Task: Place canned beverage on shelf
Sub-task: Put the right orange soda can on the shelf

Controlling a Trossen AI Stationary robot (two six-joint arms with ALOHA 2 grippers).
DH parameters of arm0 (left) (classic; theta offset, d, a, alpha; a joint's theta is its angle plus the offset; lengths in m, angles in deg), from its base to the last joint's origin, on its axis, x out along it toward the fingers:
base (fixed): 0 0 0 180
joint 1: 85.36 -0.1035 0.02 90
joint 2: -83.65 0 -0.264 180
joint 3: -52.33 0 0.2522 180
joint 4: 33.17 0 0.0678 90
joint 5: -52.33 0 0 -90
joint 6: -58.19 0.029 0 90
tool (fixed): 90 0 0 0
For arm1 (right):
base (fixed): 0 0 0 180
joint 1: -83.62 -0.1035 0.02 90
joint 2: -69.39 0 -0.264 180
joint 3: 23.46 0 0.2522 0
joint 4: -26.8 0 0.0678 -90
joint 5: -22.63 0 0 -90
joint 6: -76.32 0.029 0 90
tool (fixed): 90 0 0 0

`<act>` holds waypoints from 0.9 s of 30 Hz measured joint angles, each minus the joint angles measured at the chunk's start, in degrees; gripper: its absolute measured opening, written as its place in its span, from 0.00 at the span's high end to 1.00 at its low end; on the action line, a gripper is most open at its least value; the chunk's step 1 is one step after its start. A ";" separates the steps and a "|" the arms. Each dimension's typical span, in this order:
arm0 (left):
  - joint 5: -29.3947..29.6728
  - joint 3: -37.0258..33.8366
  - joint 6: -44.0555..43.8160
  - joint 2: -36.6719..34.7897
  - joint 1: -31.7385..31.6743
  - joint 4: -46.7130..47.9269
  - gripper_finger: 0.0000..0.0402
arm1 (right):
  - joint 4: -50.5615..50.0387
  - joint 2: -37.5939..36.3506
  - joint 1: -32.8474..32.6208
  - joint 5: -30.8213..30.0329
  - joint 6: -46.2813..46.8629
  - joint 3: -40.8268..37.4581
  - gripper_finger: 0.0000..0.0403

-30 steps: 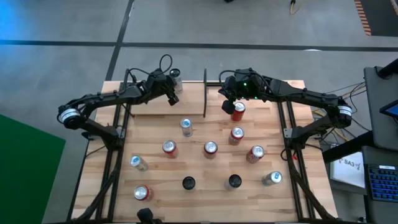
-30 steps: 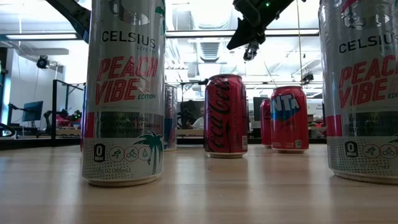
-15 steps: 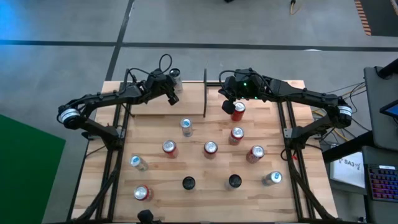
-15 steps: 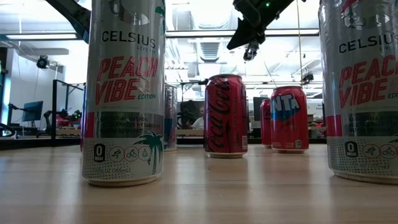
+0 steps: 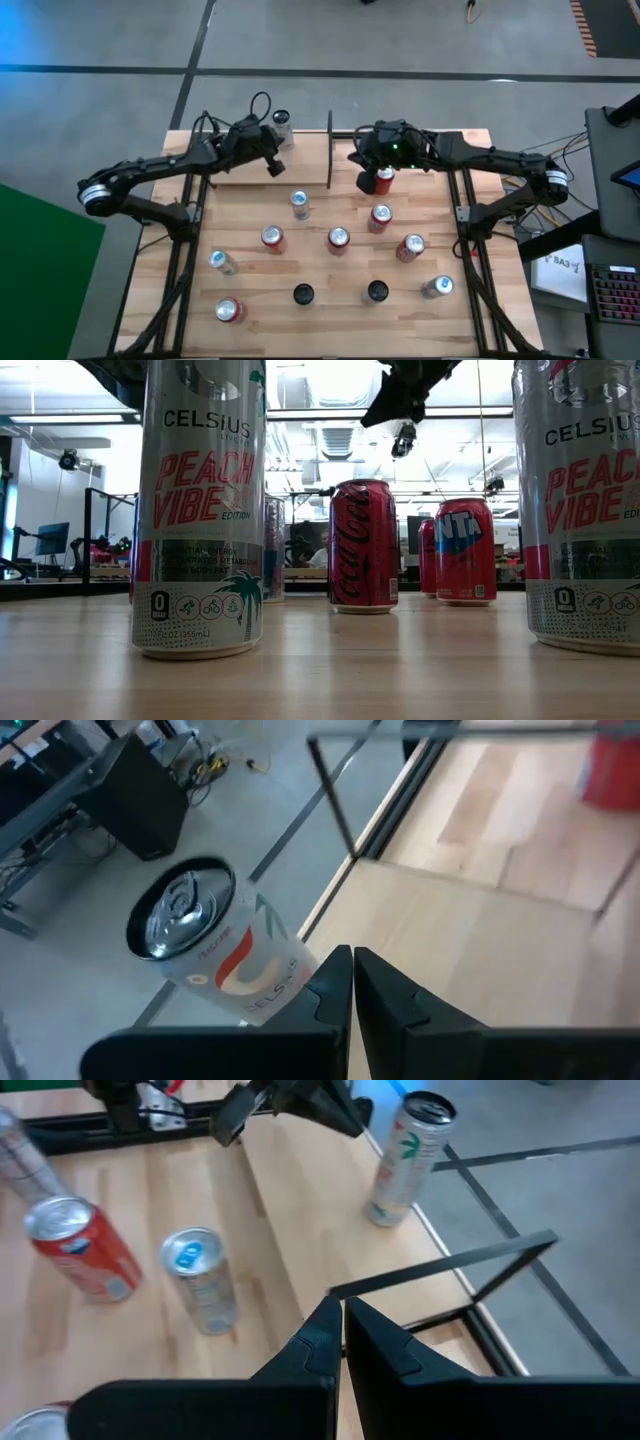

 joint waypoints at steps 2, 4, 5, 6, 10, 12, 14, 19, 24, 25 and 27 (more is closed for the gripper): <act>-0.22 -0.46 -0.43 -2.14 1.76 0.23 1.00 | 0.02 -0.02 -1.12 0.00 0.78 0.00 0.98; -0.44 -1.13 -0.48 -4.35 3.66 0.18 1.00 | -0.02 -0.10 -2.21 0.02 1.38 0.02 0.98; -0.46 -1.64 -0.74 -5.68 4.61 0.18 1.00 | -0.05 -0.15 -2.73 0.02 1.90 0.02 0.98; -0.48 -2.19 -1.10 -6.94 5.60 0.17 1.00 | -0.04 -0.23 -3.37 0.01 2.32 0.01 0.98; -0.46 -4.64 -3.72 -12.28 9.58 -0.06 1.00 | 0.04 -0.81 -6.03 0.00 3.71 0.02 0.98; -0.48 -5.81 -4.83 -14.80 11.93 -0.09 1.00 | -0.01 -1.03 -7.33 0.00 4.26 0.02 0.98; -0.48 -6.96 -5.48 -17.06 14.52 -0.40 1.00 | 0.02 -1.03 -8.71 0.00 4.97 0.01 0.98; -0.48 -9.46 -6.12 -21.13 20.97 -0.91 1.00 | 0.02 -1.05 -11.75 0.00 6.01 0.02 0.98; -0.50 -11.31 -6.46 -23.26 26.82 -3.18 1.00 | -0.43 -1.05 -14.25 0.12 11.65 0.02 0.98; -0.51 -11.64 -6.47 -23.48 27.89 -3.76 1.00 | -0.76 -1.06 -14.71 0.14 13.02 0.01 0.98; -0.51 -12.04 -6.87 -23.90 29.89 -4.17 1.00 | -2.00 -1.07 -15.66 0.20 16.41 0.02 0.98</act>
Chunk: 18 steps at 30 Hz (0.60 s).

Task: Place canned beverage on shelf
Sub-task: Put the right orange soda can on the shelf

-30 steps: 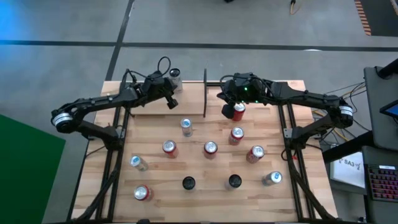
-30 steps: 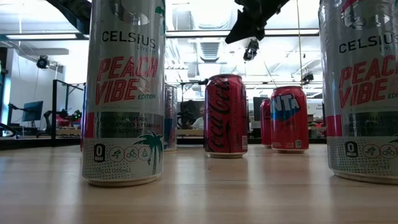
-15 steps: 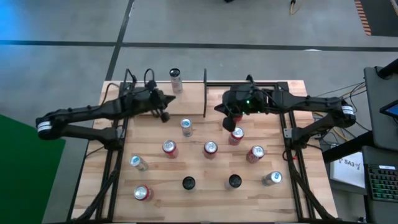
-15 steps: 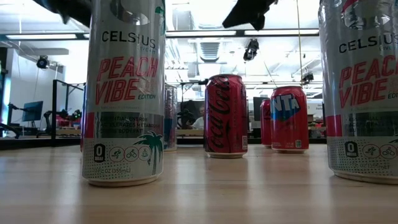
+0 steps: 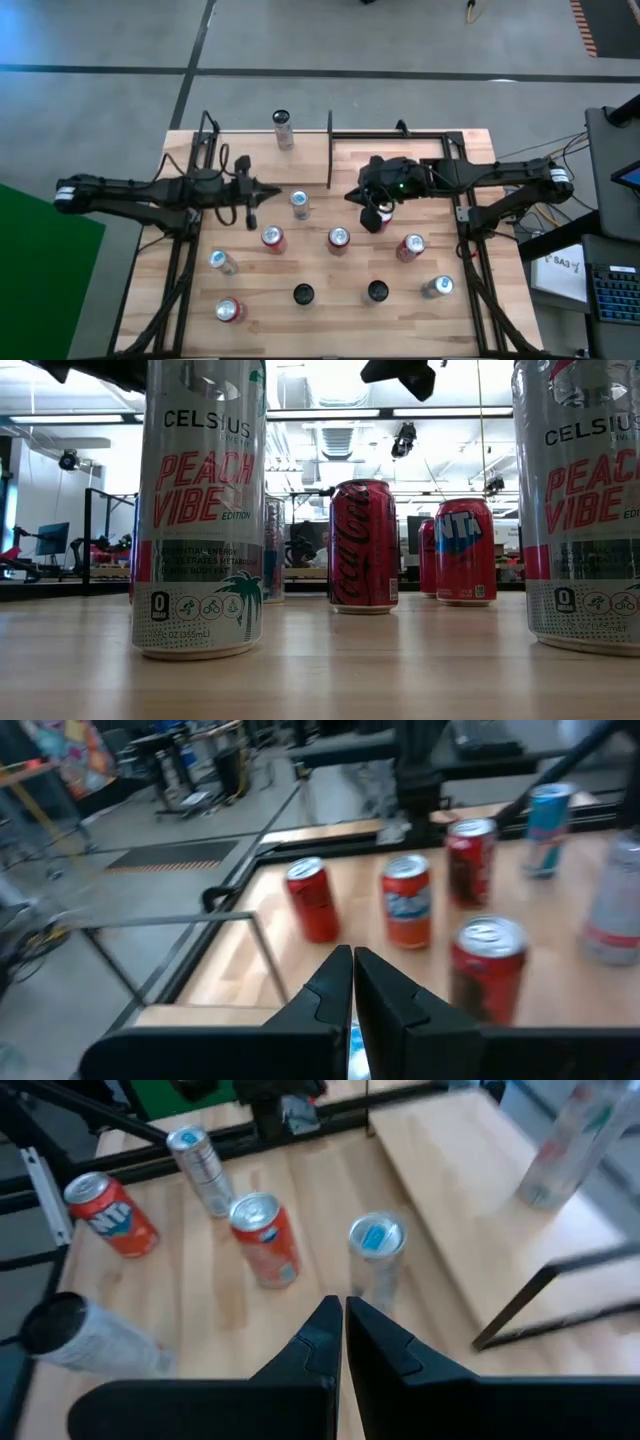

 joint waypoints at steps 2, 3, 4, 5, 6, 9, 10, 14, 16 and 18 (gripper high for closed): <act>-0.01 -0.05 -0.74 -0.11 1.60 -0.31 1.00 | -1.09 0.00 -0.79 0.12 3.57 0.01 0.98; -0.02 -0.05 -1.09 -0.09 2.30 -0.35 1.00 | -1.67 0.00 -1.06 0.47 5.62 0.01 0.98; -0.01 -0.05 -1.45 -0.03 2.87 -0.36 1.00 | -2.26 0.00 -1.17 0.92 7.71 0.01 0.98; -0.01 -0.05 -1.74 0.11 3.33 -0.60 1.00 | -2.73 0.00 -1.15 2.05 10.30 0.01 0.98; -0.01 -0.05 -1.98 0.20 3.75 -0.88 1.00 | -3.36 0.00 -1.13 3.06 12.96 0.01 0.98; -0.02 -0.05 -2.16 0.62 4.57 -1.14 1.00 | -5.54 0.12 -1.06 4.84 19.62 0.01 0.98; -0.02 -0.05 -2.12 0.72 4.68 -1.11 1.00 | -6.56 0.19 -1.09 4.88 21.23 0.01 0.98; -0.01 -0.05 -1.98 1.16 4.70 -1.31 1.00 | -10.60 1.17 -1.31 7.33 28.27 0.01 0.98; -0.02 -0.05 -1.94 1.34 4.70 -1.49 1.00 | -12.96 1.88 -1.58 8.88 32.01 0.01 0.98; -0.02 -0.05 -1.93 1.44 4.70 -1.49 1.00 | -17.49 2.60 -2.15 9.02 35.53 0.01 0.98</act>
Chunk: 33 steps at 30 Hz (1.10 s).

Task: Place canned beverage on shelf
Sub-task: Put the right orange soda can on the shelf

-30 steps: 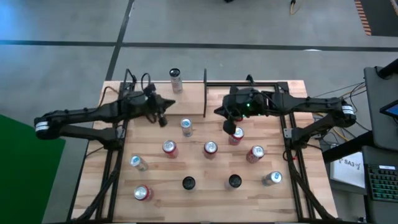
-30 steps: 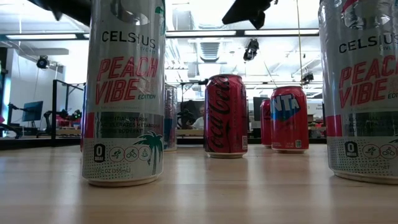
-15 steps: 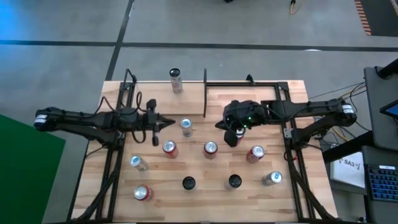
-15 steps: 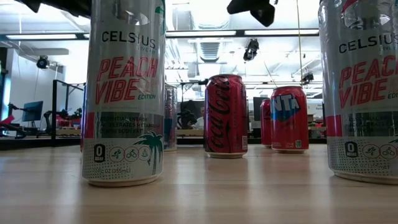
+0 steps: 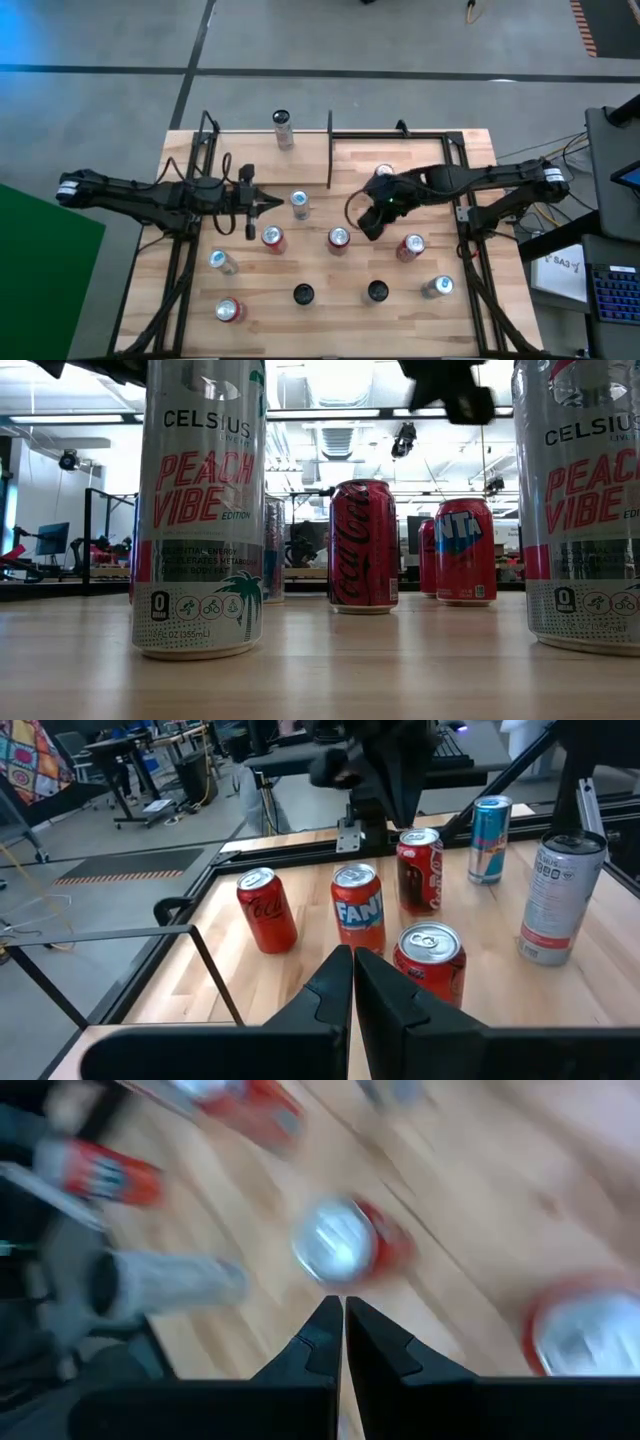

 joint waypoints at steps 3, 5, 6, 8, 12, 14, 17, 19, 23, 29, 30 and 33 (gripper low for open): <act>0.00 0.00 0.05 0.02 0.00 -0.17 1.00 | -7.54 1.07 -0.78 -0.22 3.73 0.00 0.98; 0.02 0.00 1.03 0.02 -0.02 -0.81 1.00 | -12.06 1.42 -1.08 -0.59 6.24 0.00 0.98; 0.02 0.00 1.68 0.02 -0.02 -1.18 1.00 | -14.09 1.60 -1.20 -1.63 7.69 0.00 0.98; 0.03 0.00 3.15 0.07 -0.02 -2.22 1.00 | -19.30 1.68 -1.16 -3.95 10.17 0.00 0.98; 0.04 0.00 5.33 0.13 -0.07 -3.78 1.00 | -25.49 1.67 -1.12 -7.95 12.01 0.00 0.98; 0.08 0.00 5.92 0.13 -0.07 -4.50 1.00 | -24.92 1.66 -1.14 -7.82 9.93 0.00 0.98; 0.47 0.00 6.22 0.12 -0.07 -5.07 1.00 | -24.48 1.78 -1.14 -7.74 7.07 0.00 0.98; 0.52 0.00 6.87 0.12 -0.07 -5.16 1.00 | -24.46 2.02 -1.00 -7.77 6.57 0.00 0.98; 0.55 0.00 7.33 0.17 -0.07 -5.18 1.00 | -22.93 2.10 -0.96 -7.77 6.50 0.00 0.95; 0.57 0.00 7.14 0.24 -0.07 -5.15 1.00 | -21.59 2.19 -1.01 -7.73 5.67 0.00 0.76; 0.57 0.00 7.08 0.24 -0.07 -5.16 1.00 | -21.60 2.19 -1.01 -7.73 5.67 0.00 0.71; 0.57 0.00 6.60 0.24 -0.07 -5.11 1.00 | -21.51 2.21 -0.64 -7.30 5.62 0.00 0.58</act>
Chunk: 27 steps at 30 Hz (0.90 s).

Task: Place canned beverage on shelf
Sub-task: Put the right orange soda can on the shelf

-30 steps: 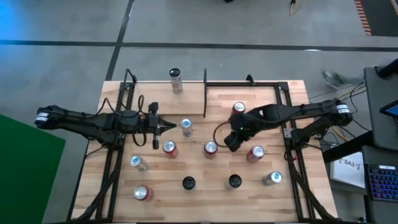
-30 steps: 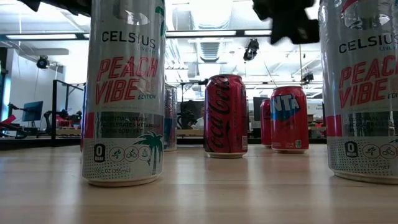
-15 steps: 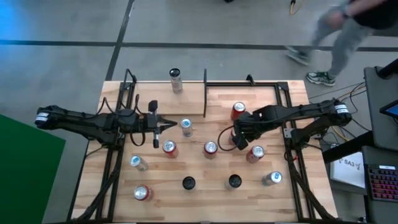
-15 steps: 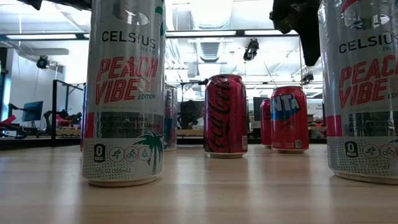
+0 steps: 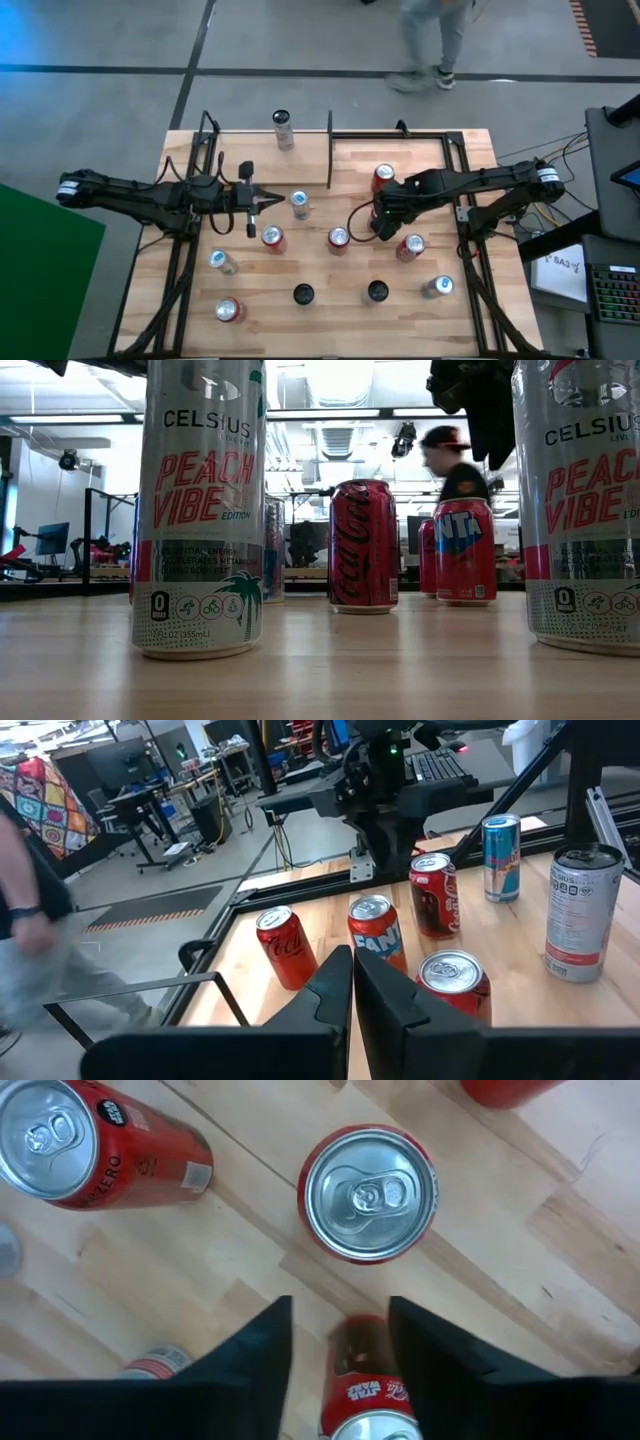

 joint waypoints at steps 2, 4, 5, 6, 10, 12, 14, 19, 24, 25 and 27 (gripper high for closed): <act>0.02 0.00 -0.39 0.00 0.00 0.00 1.00 | 0.26 0.00 0.02 -0.07 0.04 0.00 0.51; 0.02 -0.04 -0.61 0.00 0.00 -0.01 1.00 | 1.12 0.01 0.02 -0.48 -0.24 0.00 0.45; 0.02 -0.10 -0.73 0.00 0.00 0.00 1.00 | 1.77 0.17 0.01 -0.56 -0.75 0.00 0.42; 0.02 -0.11 -0.76 0.00 0.00 0.01 1.00 | 2.29 0.27 0.03 -0.88 -1.09 0.00 0.40; 0.02 -0.11 -1.02 0.00 0.00 -0.04 1.00 | 2.72 1.75 0.90 -3.96 -1.67 0.01 0.30; 0.04 -0.11 -1.17 0.00 0.00 -0.03 1.00 | 2.71 2.71 1.90 -4.10 -1.98 0.02 0.26; 0.04 -0.13 -1.20 0.00 0.00 -0.04 1.00 | 2.71 3.84 2.87 -4.10 -2.86 0.02 0.22; 0.09 -0.13 -1.12 0.00 0.00 -0.22 1.00 | 2.68 6.29 5.13 -3.31 -4.31 0.02 0.15; 0.13 -0.14 -0.93 0.00 0.00 -0.42 1.00 | 2.60 8.80 6.01 -1.92 -4.79 0.02 0.11; 0.14 -0.15 -0.91 0.00 0.00 -0.44 1.00 | 2.48 9.39 6.15 -1.88 -4.90 0.02 0.11; 0.15 -0.15 -0.83 0.00 0.00 -0.44 1.00 | 2.54 10.77 6.38 -1.72 -5.76 0.02 0.11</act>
